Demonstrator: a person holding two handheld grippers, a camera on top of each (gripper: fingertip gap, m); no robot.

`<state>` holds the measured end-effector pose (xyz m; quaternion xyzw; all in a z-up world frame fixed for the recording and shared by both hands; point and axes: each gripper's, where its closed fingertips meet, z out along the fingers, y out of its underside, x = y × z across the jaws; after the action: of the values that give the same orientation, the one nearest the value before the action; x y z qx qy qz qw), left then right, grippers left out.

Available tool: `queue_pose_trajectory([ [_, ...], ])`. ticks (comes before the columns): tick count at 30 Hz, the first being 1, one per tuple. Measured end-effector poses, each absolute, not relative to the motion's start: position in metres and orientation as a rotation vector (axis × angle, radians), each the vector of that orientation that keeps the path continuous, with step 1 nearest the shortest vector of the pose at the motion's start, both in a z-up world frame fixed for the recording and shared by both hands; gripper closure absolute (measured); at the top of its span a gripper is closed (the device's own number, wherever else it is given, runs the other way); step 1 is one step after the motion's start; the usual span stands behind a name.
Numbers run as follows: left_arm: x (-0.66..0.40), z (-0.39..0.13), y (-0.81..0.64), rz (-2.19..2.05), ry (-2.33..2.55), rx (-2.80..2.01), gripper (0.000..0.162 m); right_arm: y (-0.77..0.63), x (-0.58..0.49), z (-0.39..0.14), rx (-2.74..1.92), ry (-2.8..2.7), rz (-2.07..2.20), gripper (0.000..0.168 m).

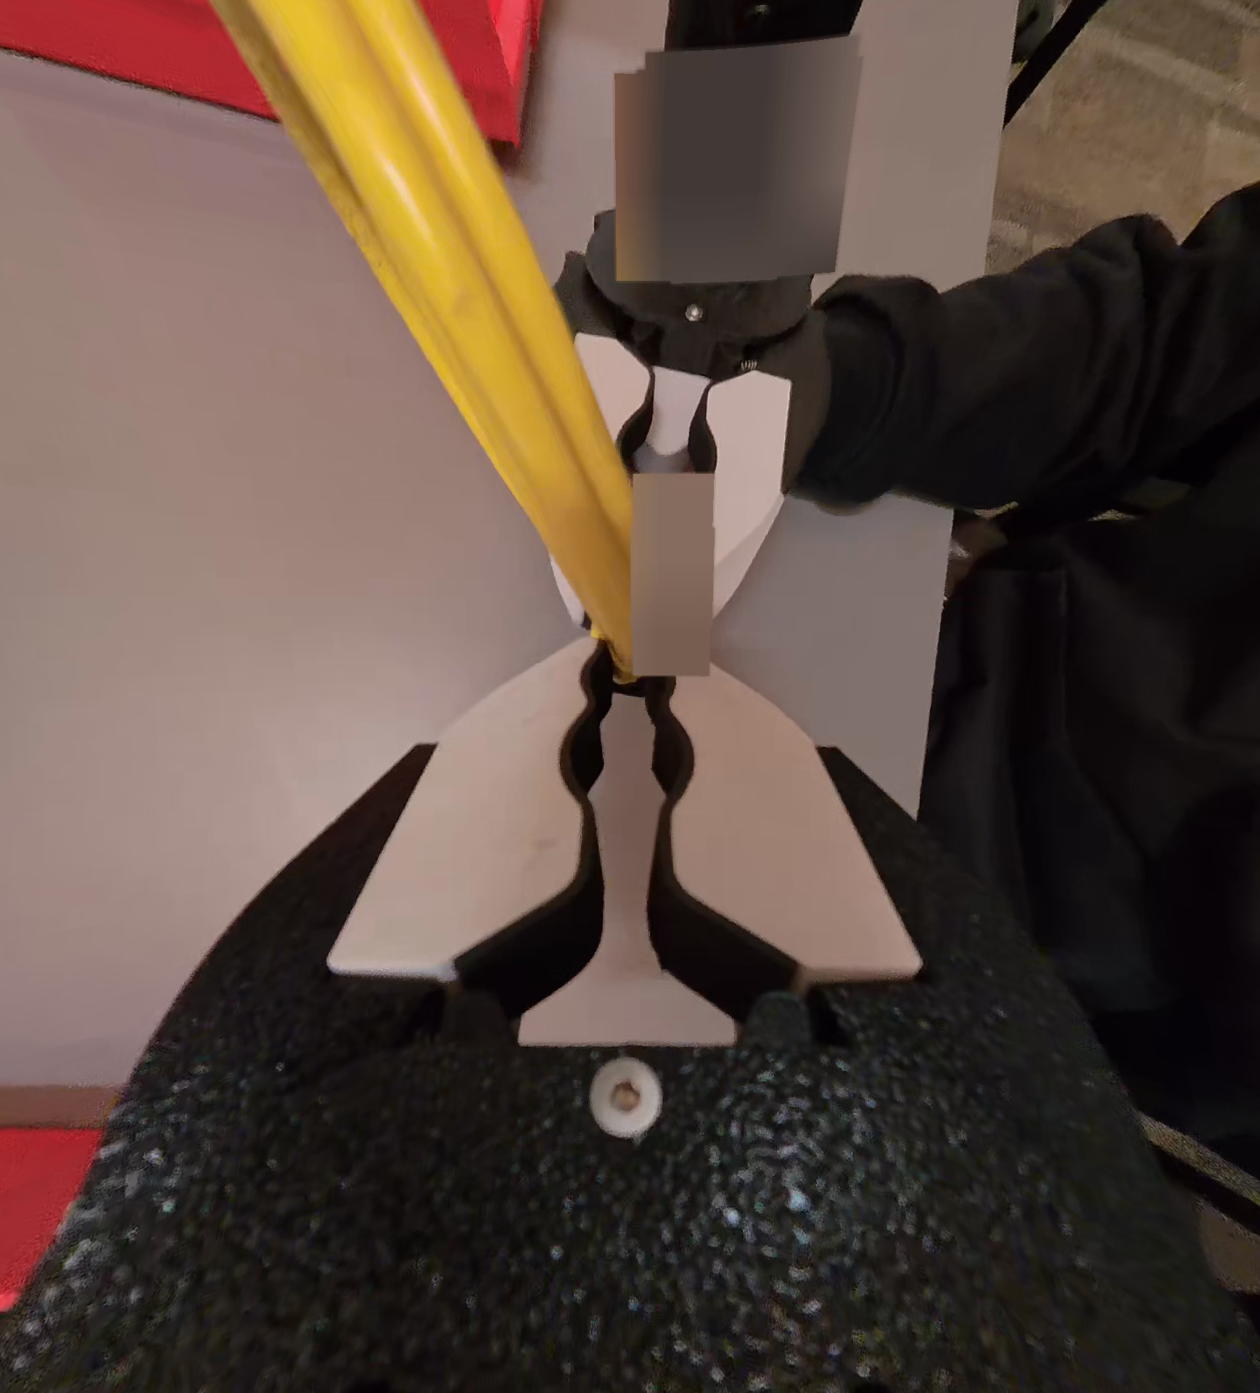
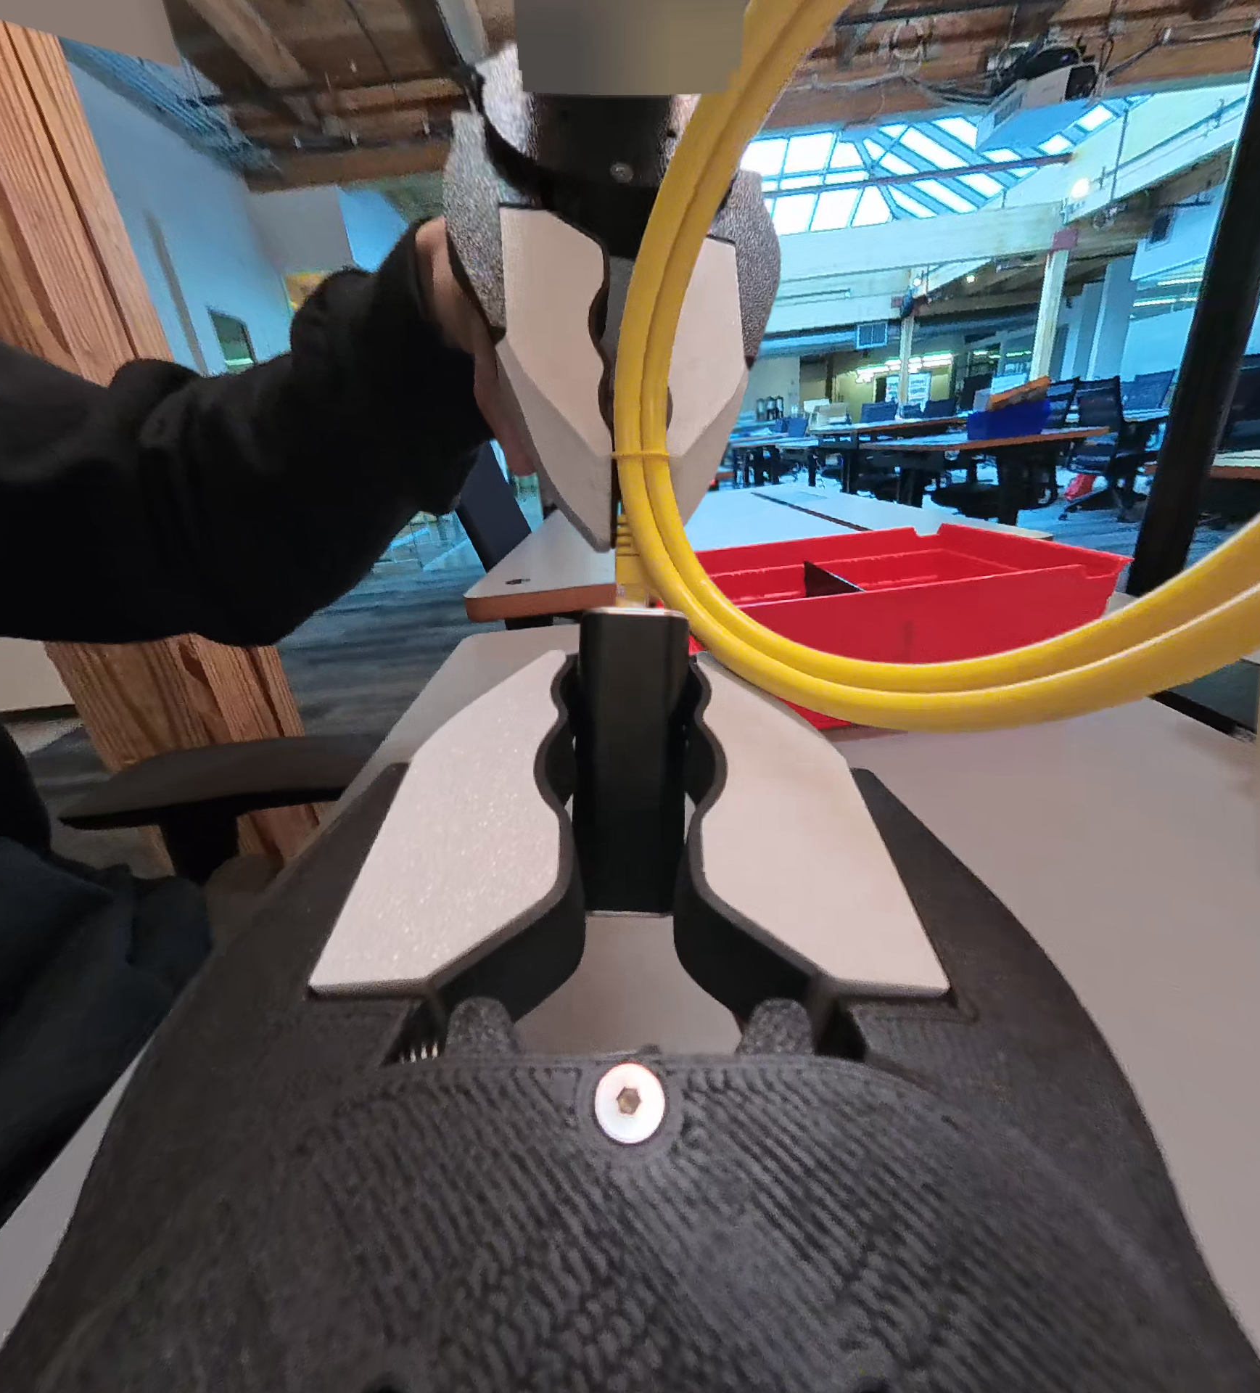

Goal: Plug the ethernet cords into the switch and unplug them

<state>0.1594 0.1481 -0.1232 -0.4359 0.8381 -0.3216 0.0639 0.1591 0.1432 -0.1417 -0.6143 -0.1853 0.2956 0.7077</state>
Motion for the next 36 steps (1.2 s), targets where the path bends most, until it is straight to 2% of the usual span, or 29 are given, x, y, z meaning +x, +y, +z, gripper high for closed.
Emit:
queue_pose_trajectory([
  [5, 0.171, -0.108, 0.141, -1.102, 2.380, -1.242, 0.151, 0.138, 0.169, -0.128, -1.299, -0.378, 0.654, 0.142],
  [7, 0.172, -0.106, 0.140, -1.166, 2.325, -1.243, 0.129, 0.133, 0.178, -0.119, -1.230, -0.335, 0.675, 0.142],
  [9, 0.173, -0.113, 0.140, -1.242, 2.253, -1.280, 0.124, 0.125, 0.186, -0.107, -1.141, -0.293, 0.725, 0.141],
  [11, 0.171, -0.123, 0.126, -1.403, 2.208, -1.283, 0.129, 0.121, 0.192, -0.100, -1.083, -0.260, 0.757, 0.142],
  [14, 0.176, -0.144, 0.111, -1.473, 2.145, -1.281, 0.125, 0.122, 0.190, -0.097, -1.058, -0.246, 0.774, 0.142],
  [17, 0.184, -0.143, 0.112, -1.487, 2.040, -1.210, 0.139, 0.122, 0.187, -0.096, -1.057, -0.249, 0.777, 0.142],
  [31, 0.187, -0.134, 0.123, -1.642, 1.807, -1.125, 0.140, 0.132, 0.184, -0.119, -1.247, -0.284, 0.790, 0.137],
  [36, 0.187, -0.135, 0.119, -1.652, 1.816, -1.103, 0.140, 0.131, 0.179, -0.117, -1.268, -0.322, 0.782, 0.141],
])
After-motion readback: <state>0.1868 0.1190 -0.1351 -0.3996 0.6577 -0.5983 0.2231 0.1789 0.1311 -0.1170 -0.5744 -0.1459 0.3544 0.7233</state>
